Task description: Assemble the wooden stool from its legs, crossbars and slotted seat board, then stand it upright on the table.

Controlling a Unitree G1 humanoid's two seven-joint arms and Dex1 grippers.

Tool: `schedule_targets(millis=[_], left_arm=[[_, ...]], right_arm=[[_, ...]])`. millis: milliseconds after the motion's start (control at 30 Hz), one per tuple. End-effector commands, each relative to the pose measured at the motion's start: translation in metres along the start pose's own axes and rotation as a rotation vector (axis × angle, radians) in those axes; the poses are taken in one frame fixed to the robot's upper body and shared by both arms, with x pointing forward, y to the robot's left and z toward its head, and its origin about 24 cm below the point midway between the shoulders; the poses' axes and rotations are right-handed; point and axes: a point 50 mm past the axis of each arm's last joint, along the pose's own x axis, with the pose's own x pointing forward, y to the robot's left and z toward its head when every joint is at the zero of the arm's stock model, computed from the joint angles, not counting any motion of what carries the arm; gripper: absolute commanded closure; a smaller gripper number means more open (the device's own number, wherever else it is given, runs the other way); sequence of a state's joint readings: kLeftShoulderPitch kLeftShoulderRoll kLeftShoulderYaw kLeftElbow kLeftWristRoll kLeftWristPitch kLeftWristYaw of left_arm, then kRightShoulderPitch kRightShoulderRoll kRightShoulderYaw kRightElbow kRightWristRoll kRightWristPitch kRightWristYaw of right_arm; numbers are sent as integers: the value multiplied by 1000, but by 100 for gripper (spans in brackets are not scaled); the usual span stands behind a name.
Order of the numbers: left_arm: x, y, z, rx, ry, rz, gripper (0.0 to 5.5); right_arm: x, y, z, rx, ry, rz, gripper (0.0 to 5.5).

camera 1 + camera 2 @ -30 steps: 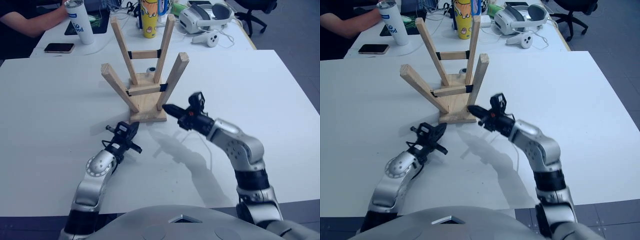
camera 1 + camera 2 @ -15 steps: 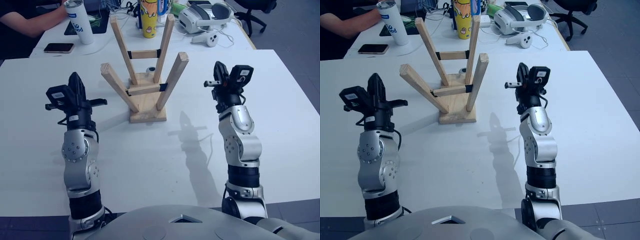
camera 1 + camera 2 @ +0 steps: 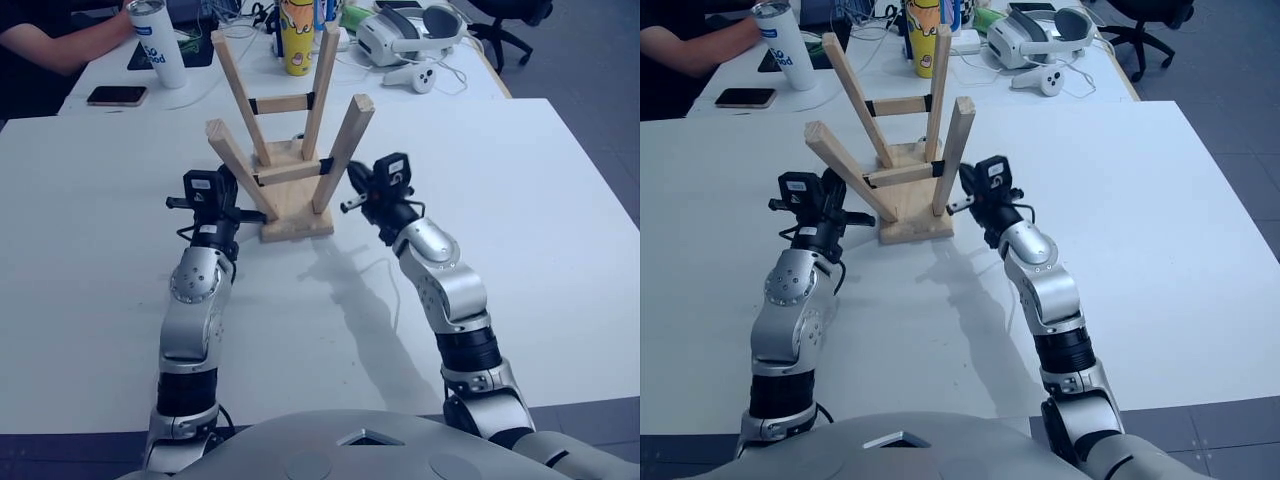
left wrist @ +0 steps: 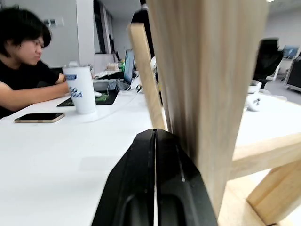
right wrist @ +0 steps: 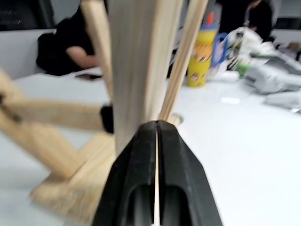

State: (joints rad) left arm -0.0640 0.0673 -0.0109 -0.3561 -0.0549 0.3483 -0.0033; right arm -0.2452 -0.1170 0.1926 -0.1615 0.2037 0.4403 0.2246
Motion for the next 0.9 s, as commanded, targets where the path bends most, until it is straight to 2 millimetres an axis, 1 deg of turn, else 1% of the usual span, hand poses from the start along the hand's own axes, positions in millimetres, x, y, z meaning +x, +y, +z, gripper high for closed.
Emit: schedule_targets(millis=[33, 100, 133, 167, 200, 233, 267, 333, 367, 400, 433, 467, 500, 600, 667, 767, 900], left_arm=[[-3, 16, -2, -11, 13, 108, 548], [-6, 25, 3, -8, -20, 169, 548], [-6, 29, 8, 0, -52, 200, 548], [-6, 31, 12, 9, -75, 222, 548], [-6, 32, 16, 15, -99, 237, 548], [-4, 29, 19, 17, -125, 226, 548], [-3, 27, 21, 17, -141, 214, 548], [5, -11, 10, -3, -57, -44, 548], [7, -32, 0, 13, 11, -175, 548], [6, -46, -5, 1, 51, -251, 548], [5, -54, -11, 22, 91, -296, 548], [6, -51, -13, 26, 107, -283, 548], [7, -44, -14, 35, 120, -255, 548], [7, -10, -22, 64, 166, -103, 548], [4, 7, -26, 72, 184, -44, 548], [-4, 34, -33, 127, 236, -48, 548], [-10, 60, -42, 225, 359, -231, 548]], right_arm=[[-12, -26, -13, 12, 83, -103, 550], [-17, -48, -10, 7, 64, -234, 550], [-17, -60, -2, 8, 21, -312, 550], [-17, -67, 5, 11, -15, -363, 550], [-15, -70, 14, 6, -56, -386, 550], [-11, -69, 24, 7, -112, -382, 550], [-7, -67, 30, 7, -146, -371, 550], [14, -32, 39, -5, -168, -128, 550], [23, -11, 38, -4, -149, 16, 550], [29, 14, 28, -18, -72, 179, 550], [29, 31, 18, -20, 7, 297, 550], [27, 34, 7, -24, 76, 318, 550], [25, 31, 0, -31, 116, 298, 550], [12, 1, -20, -26, 236, 190, 550], [6, -16, -31, -44, 307, 159, 550], [8, -52, -29, -71, 305, 101, 550], [24, -86, -11, -58, 173, 79, 550]])
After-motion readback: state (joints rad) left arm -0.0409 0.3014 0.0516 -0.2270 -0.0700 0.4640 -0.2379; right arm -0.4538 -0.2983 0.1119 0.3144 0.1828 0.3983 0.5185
